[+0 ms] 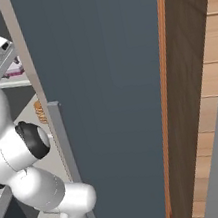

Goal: Open the freezer door, pick up the ice cube tray from the freezer, and place it on the dining counter.

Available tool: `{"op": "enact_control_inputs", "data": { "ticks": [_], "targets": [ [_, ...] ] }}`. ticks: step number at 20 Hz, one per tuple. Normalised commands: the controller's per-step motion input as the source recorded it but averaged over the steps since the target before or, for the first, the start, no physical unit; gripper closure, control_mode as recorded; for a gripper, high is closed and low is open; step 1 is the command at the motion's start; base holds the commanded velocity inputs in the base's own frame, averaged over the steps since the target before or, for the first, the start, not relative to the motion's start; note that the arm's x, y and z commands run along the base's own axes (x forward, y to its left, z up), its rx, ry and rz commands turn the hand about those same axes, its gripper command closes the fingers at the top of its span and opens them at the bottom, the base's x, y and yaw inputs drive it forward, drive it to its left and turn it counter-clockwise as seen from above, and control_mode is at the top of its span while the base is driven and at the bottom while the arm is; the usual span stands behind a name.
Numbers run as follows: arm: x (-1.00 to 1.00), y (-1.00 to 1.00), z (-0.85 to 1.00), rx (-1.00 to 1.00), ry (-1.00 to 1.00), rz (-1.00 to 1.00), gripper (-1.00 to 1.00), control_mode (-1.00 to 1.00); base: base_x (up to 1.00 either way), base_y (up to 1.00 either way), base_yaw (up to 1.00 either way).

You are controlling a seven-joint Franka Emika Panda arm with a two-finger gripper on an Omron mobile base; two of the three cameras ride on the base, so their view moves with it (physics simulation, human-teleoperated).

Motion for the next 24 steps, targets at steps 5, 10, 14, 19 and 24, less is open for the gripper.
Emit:
{"op": "enact_control_inputs", "data": {
  "ticks": [5, 10, 14, 19, 24],
  "targets": [
    [0.00, 0.00, -0.11, -0.01, -0.02, 0.00, 1.00, -1.00, 0.00, 0.00, 0.00],
    [0.00, 0.00, 0.00, 0.00, 0.00, 0.00, 1.00, -1.00, 0.00, 0.00, 0.00],
    [-0.03, 0.00, 0.00, 0.00, 0.00, 0.00, 1.00, -1.00, 0.00, 0.00, 0.00],
    [-0.33, -0.01, 0.00, 0.00, 0.00, 0.00, 1.00, -1.00, 0.00, 0.00, 0.00],
    [-0.57, 0.00, 0.00, 0.00, 0.00, 0.02, 1.00, -1.00, 0.00, 0.00, 0.00]
  ]
}}
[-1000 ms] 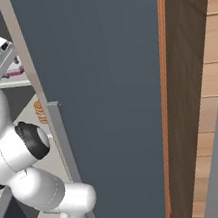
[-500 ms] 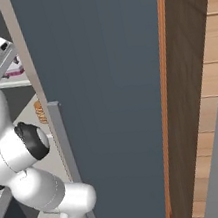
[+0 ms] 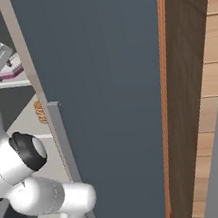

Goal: Open the freezer door, pick up the ice cube tray from the freezer, and place it on the dining counter.

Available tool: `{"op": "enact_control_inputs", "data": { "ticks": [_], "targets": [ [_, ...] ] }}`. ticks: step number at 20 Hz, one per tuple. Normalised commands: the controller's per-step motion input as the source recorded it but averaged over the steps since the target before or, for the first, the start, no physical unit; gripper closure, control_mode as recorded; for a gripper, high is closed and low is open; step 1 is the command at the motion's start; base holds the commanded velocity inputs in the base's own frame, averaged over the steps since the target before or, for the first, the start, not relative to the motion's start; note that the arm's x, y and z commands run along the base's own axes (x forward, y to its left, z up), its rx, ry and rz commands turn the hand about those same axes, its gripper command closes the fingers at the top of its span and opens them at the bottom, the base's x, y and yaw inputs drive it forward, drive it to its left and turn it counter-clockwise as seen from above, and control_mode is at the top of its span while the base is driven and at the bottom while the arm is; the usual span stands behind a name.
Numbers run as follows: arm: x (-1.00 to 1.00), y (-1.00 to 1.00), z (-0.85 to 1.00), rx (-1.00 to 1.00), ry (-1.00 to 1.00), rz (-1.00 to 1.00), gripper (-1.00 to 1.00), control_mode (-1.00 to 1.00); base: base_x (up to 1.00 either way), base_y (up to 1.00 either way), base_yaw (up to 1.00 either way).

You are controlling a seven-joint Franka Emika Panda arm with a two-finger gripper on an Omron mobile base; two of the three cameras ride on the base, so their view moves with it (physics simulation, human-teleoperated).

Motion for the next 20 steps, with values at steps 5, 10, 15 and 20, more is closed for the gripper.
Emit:
{"op": "enact_control_inputs", "data": {
  "ticks": [5, 10, 15, 20],
  "targets": [
    [-0.57, 0.00, 0.00, 0.00, -0.02, 0.03, 1.00, -1.00, 0.00, 0.00, 0.00],
    [-0.60, -0.02, 0.00, 0.00, -0.07, 0.05, 1.00, -1.00, 0.00, 0.00, 0.00],
    [-0.72, -0.10, 0.02, 0.00, -0.12, 0.08, 1.00, -1.00, 0.00, 0.00, 0.00],
    [-0.75, -0.25, 0.21, 0.00, -0.07, 0.03, 1.00, -1.00, 0.00, 0.00, 0.00]
  ]
}}
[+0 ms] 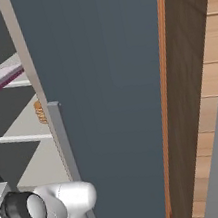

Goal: Open the freezer door, pick up the ice cube tray from the freezer, and place it on the dining counter.

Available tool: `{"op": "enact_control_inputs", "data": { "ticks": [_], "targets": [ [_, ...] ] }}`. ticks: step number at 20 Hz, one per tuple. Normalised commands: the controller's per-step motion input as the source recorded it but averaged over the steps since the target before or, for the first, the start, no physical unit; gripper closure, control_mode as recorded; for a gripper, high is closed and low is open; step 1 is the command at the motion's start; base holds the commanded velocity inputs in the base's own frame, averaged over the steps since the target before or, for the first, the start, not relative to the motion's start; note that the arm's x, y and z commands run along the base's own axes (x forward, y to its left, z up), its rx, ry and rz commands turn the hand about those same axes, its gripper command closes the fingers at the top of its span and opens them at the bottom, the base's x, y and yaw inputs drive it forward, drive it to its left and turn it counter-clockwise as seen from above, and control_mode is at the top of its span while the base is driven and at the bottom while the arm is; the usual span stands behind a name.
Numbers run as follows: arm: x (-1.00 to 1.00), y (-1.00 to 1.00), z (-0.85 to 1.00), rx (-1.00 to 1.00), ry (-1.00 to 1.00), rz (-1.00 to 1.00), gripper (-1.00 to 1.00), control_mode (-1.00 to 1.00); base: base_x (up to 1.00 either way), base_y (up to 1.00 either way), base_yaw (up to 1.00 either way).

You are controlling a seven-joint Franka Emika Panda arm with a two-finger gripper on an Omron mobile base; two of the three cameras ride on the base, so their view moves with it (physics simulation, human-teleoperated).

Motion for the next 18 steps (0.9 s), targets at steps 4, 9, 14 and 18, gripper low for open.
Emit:
{"op": "enact_control_inputs", "data": {
  "ticks": [4, 9, 14, 18],
  "targets": [
    [-0.79, -0.33, 0.29, 0.00, -0.02, 0.00, 1.00, -1.00, 0.00, 0.00, 0.00],
    [-0.83, -0.21, 0.23, 0.00, -0.02, 0.01, 1.00, -1.00, 0.00, 0.00, 0.00],
    [-0.74, -0.13, 0.19, 0.00, -0.05, 0.01, 1.00, -1.00, 0.00, 0.00, 0.00],
    [-0.67, -0.21, 0.25, 0.00, -0.12, 0.00, 1.00, -1.00, 0.00, 0.00, 0.00]
  ]
}}
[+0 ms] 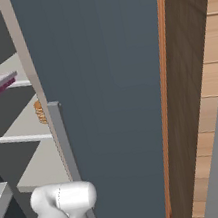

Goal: Open the freezer door, pick up the ice cube tray from the freezer, and place it on the dining counter.

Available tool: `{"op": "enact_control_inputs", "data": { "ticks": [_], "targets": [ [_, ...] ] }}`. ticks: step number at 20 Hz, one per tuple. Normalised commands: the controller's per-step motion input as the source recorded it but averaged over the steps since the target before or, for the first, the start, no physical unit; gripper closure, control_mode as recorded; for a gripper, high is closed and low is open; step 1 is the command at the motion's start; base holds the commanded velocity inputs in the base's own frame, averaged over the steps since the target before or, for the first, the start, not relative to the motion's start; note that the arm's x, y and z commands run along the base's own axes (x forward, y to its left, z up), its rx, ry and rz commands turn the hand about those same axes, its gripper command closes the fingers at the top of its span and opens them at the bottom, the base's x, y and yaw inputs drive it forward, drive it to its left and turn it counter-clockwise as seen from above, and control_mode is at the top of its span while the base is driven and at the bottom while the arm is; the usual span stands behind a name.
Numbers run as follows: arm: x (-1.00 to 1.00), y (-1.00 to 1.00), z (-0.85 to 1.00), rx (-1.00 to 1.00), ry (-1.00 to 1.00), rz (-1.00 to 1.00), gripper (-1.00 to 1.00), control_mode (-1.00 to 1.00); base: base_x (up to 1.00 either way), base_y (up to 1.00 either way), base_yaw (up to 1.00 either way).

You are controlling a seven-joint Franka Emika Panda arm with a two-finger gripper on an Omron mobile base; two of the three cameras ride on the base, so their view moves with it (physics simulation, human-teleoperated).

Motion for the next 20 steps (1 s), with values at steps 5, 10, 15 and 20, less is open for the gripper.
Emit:
{"op": "enact_control_inputs", "data": {
  "ticks": [5, 10, 15, 20],
  "targets": [
    [-0.70, -0.18, 0.26, 0.00, -0.14, 0.00, 1.00, -1.00, 0.00, 0.00, 0.00],
    [-0.76, -0.07, 0.21, 0.00, -0.04, 0.00, 1.00, -1.00, 0.00, 0.00, 0.00],
    [-0.83, -0.09, 0.23, 0.03, 0.00, 0.00, 1.00, -1.00, 0.00, 0.00, 0.00],
    [-0.73, -0.22, 0.12, 0.02, -0.01, 0.00, 1.00, -1.00, 0.00, 0.00, 0.00]
  ]
}}
